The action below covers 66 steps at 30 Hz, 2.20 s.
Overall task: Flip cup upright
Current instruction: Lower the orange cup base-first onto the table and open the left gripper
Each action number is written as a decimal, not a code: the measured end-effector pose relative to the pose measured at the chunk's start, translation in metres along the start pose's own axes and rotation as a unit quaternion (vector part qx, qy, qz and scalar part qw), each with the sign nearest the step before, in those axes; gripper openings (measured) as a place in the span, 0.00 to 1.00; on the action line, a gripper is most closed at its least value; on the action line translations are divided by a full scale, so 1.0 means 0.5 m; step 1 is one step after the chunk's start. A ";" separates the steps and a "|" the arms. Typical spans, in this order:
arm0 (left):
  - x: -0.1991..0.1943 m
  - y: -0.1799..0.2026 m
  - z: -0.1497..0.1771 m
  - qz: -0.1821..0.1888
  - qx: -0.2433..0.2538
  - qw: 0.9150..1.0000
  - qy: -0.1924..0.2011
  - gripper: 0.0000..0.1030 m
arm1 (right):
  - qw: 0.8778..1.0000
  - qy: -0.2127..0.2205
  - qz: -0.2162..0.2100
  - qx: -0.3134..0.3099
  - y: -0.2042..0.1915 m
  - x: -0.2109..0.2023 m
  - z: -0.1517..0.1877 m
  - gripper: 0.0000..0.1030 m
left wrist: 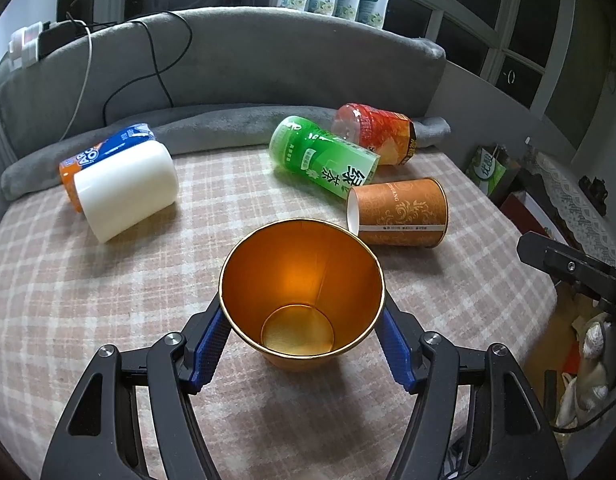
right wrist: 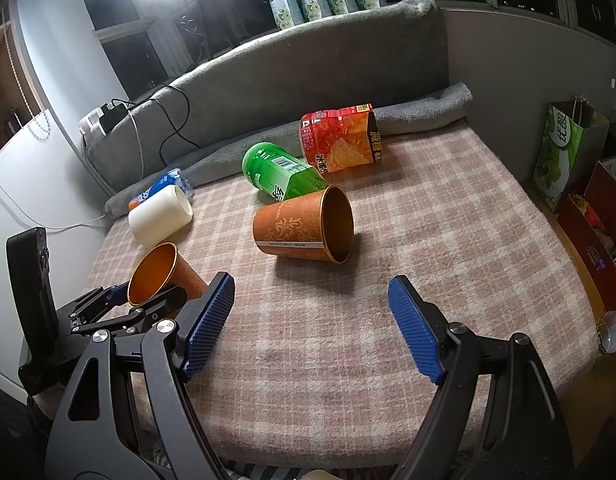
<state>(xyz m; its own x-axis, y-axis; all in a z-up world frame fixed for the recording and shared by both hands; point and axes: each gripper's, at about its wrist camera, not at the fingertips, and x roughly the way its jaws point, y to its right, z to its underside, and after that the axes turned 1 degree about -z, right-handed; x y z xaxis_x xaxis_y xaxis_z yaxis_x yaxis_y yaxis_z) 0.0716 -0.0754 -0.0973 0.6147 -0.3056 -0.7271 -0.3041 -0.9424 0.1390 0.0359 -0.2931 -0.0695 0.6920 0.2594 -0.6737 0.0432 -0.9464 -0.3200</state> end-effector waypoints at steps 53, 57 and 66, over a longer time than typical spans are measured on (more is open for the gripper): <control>-0.287 -0.052 0.027 -0.134 -0.030 0.958 0.253 0.80 | 0.967 0.209 0.089 -0.118 -0.134 -0.102 -0.025 1.00; -0.299 -0.055 0.030 -0.139 -0.038 0.954 0.262 0.80 | 0.961 0.230 0.097 -0.121 -0.146 -0.117 -0.022 1.00; -0.319 -0.055 0.037 -0.151 -0.041 0.947 0.279 0.89 | 0.956 0.251 0.108 -0.109 -0.156 -0.134 -0.011 1.00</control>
<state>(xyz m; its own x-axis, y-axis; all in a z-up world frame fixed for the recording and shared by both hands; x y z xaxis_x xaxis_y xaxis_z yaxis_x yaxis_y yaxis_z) -0.0316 0.0017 0.0022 0.9607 -0.0219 -0.2766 -0.0085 -0.9987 0.0497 -0.0100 -0.2378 0.0040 0.9577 -0.0190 -0.2872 -0.0277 -0.9993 -0.0264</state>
